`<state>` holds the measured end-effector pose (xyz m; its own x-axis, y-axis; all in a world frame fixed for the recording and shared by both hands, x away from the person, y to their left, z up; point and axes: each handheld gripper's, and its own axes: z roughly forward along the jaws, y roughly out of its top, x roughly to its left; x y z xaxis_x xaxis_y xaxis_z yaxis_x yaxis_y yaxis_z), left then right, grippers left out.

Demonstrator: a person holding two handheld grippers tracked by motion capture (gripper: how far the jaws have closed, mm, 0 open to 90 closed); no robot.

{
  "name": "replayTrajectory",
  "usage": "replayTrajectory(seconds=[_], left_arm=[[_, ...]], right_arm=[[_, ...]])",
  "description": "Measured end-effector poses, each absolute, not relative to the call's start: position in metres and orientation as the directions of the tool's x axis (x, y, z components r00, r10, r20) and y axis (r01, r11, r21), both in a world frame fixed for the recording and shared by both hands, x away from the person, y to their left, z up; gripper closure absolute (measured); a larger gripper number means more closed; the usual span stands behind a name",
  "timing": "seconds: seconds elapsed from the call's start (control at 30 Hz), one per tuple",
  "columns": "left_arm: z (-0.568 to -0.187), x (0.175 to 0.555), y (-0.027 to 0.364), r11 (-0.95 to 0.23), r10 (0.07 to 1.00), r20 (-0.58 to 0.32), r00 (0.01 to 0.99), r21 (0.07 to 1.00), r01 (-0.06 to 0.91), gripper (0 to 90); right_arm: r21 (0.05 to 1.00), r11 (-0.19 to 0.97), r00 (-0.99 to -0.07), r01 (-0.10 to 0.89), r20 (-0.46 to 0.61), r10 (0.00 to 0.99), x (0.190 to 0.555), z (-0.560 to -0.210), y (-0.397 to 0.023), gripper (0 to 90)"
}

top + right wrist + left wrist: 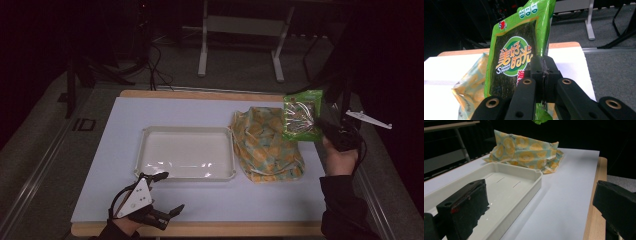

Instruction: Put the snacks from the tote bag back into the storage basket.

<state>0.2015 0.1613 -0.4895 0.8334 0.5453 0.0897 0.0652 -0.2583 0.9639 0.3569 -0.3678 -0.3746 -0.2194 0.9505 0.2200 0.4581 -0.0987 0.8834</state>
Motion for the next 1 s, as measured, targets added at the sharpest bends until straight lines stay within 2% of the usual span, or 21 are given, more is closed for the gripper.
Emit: replayTrajectory(seconds=[0.6,1.0], left_arm=[[-0.489,0.201,0.162,-0.254,0.546,0.087,0.833,0.965,0.066,0.4],[-0.489,0.201,0.161,-0.249,0.546,0.081,0.834,0.966,0.069,0.4]], right_arm=[[0.907,-0.077,-0.276,0.414,0.206,0.939,0.358,-0.353,-0.336,89.0],[0.908,-0.074,-0.323,0.412,0.221,0.92,0.36,-0.351,-0.311,89.1]])
